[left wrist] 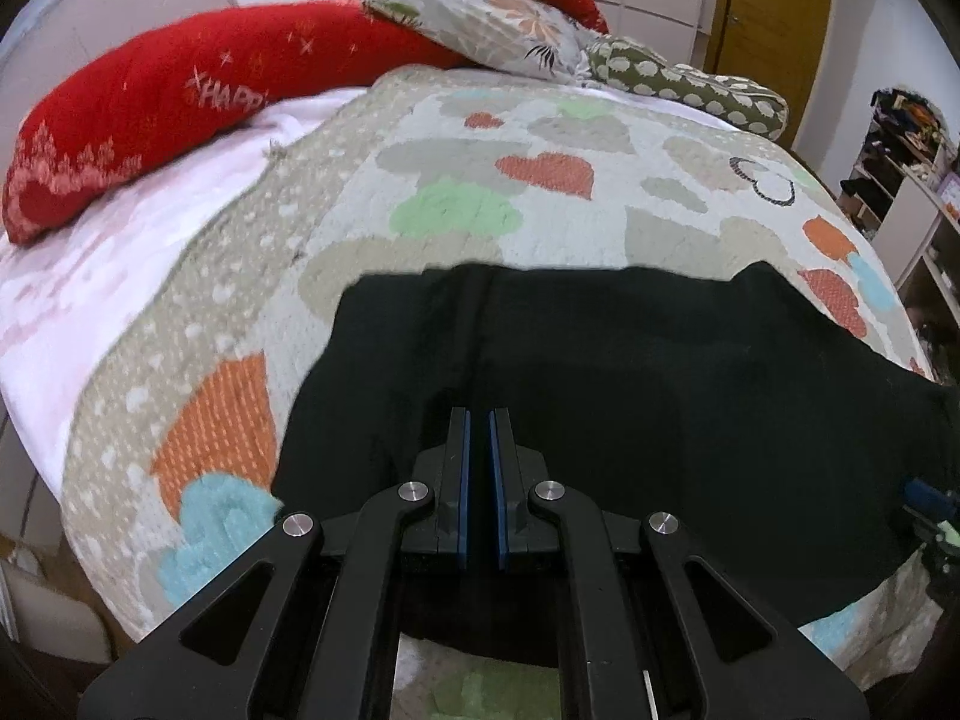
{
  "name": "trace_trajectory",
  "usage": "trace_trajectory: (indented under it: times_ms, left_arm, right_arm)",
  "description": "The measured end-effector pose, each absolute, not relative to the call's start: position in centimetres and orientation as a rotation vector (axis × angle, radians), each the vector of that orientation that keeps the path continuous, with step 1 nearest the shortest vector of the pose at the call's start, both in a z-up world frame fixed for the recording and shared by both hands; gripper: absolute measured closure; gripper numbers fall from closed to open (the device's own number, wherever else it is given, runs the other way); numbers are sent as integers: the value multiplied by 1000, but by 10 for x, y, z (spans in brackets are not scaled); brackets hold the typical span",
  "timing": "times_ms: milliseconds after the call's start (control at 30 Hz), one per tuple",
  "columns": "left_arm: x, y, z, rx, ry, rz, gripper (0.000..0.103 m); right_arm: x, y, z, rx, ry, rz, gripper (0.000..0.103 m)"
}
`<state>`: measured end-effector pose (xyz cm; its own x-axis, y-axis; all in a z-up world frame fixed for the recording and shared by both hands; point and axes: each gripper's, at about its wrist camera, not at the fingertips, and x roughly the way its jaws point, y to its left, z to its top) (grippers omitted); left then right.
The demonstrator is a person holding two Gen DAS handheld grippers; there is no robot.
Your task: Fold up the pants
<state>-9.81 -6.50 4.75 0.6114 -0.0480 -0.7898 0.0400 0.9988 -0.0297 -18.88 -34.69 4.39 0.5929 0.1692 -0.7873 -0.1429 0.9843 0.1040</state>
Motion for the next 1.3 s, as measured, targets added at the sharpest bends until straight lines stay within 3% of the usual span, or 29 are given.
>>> trace_trajectory:
  times_ms: [600, 633, 700, 733, 900, 1300]
  left_arm:
    - [-106, -87, 57, 27, 894, -96, 97]
    - [-106, -92, 60, 32, 891, -111, 90]
    - [-107, -102, 65, 33, 882, -143, 50]
    - [-108, -110, 69, 29, 862, -171, 45]
    - [-107, -150, 77, 75, 853, -273, 44]
    - [-94, -295, 82, 226, 928, -765, 44]
  right_arm:
    - [-211, -385, 57, 78, 878, 92, 63]
    - [-213, -389, 56, 82, 881, 81, 63]
    - [-219, -400, 53, 105, 884, 58, 62]
    - [-220, -405, 51, 119, 889, 54, 62]
    - [-234, -437, 43, 289, 872, 72, 62]
    - [-277, -485, 59, 407, 829, -52, 59]
